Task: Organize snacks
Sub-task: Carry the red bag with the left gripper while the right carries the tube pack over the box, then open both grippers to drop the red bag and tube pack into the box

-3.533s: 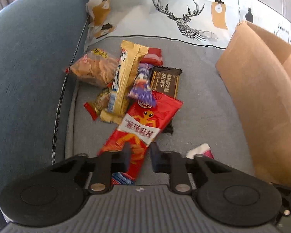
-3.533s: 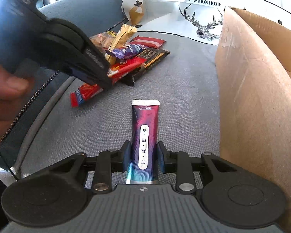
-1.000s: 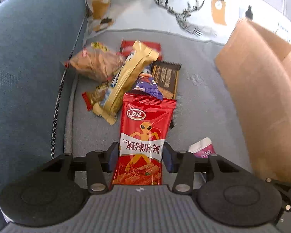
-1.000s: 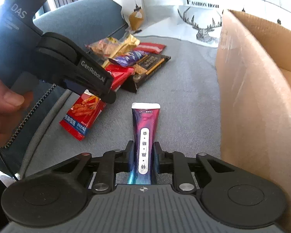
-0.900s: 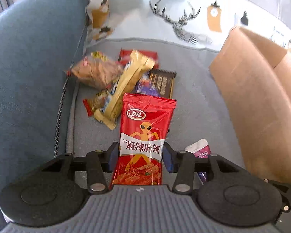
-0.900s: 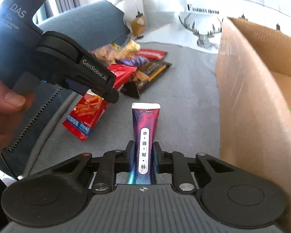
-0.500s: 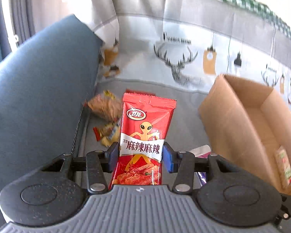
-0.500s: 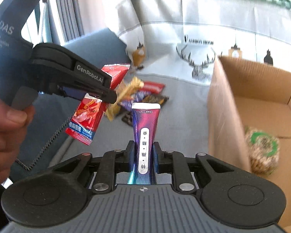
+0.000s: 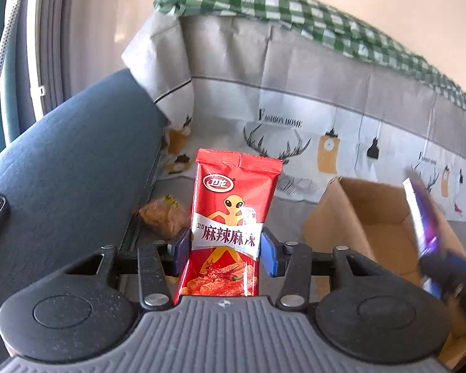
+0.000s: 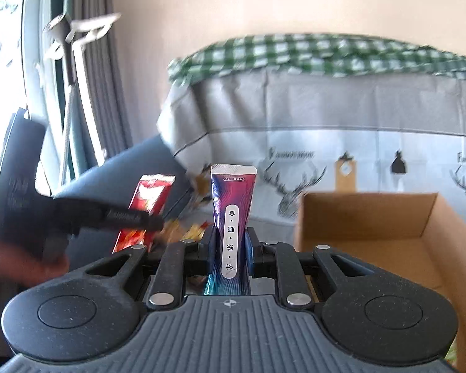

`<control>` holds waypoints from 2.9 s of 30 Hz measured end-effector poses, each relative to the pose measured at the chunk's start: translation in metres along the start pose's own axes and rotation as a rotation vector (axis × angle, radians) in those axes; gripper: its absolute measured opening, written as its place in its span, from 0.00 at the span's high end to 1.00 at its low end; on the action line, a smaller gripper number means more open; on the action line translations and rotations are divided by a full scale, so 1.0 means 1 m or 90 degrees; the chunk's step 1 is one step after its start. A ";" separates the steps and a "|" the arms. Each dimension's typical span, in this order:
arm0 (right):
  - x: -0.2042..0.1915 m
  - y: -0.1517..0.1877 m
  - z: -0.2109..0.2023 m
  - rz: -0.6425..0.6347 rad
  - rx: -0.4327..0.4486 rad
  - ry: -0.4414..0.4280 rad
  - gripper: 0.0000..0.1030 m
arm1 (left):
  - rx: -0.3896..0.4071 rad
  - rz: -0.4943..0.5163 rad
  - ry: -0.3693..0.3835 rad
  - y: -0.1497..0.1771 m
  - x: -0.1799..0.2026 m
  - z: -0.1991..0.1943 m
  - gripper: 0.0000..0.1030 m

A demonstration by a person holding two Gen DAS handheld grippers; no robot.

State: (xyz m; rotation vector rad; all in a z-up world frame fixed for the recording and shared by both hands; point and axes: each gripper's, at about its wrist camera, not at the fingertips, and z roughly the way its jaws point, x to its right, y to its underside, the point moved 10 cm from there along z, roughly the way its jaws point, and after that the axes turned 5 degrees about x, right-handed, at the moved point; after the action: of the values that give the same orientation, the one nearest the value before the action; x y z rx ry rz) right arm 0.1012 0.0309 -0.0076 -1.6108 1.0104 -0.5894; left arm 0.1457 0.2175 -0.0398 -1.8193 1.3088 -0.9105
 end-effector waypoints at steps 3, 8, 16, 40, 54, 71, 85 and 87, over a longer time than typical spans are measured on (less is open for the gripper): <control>0.025 -0.023 -0.011 0.011 0.026 0.015 0.81 | 0.025 0.008 0.005 -0.005 0.009 -0.004 0.50; 0.068 -0.052 -0.019 -0.015 0.059 0.037 0.81 | 0.068 0.028 0.027 -0.015 0.034 -0.006 0.50; 0.139 -0.019 -0.013 0.010 0.022 0.113 0.81 | 0.086 0.036 0.071 -0.020 0.078 0.003 0.50; 0.193 0.007 -0.025 0.003 -0.002 0.182 0.81 | 0.094 0.055 0.175 -0.006 0.187 0.011 0.50; 0.201 0.011 -0.032 0.005 0.001 0.209 0.81 | 0.120 0.118 0.231 0.006 0.233 0.000 0.50; 0.199 0.015 -0.029 0.008 -0.003 0.209 0.75 | 0.102 0.099 0.256 0.007 0.234 0.004 0.47; 0.208 0.023 -0.023 0.018 -0.023 0.252 0.41 | 0.116 0.117 0.233 0.008 0.230 0.005 0.26; 0.210 0.023 -0.023 0.022 -0.018 0.255 0.38 | 0.120 0.118 0.226 0.007 0.227 0.005 0.25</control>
State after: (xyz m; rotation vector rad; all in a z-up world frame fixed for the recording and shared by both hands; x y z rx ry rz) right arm 0.1833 -0.1605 -0.0494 -1.5273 1.3410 -0.9007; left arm 0.2012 -0.0017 -0.0171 -1.4092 1.5194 -1.2459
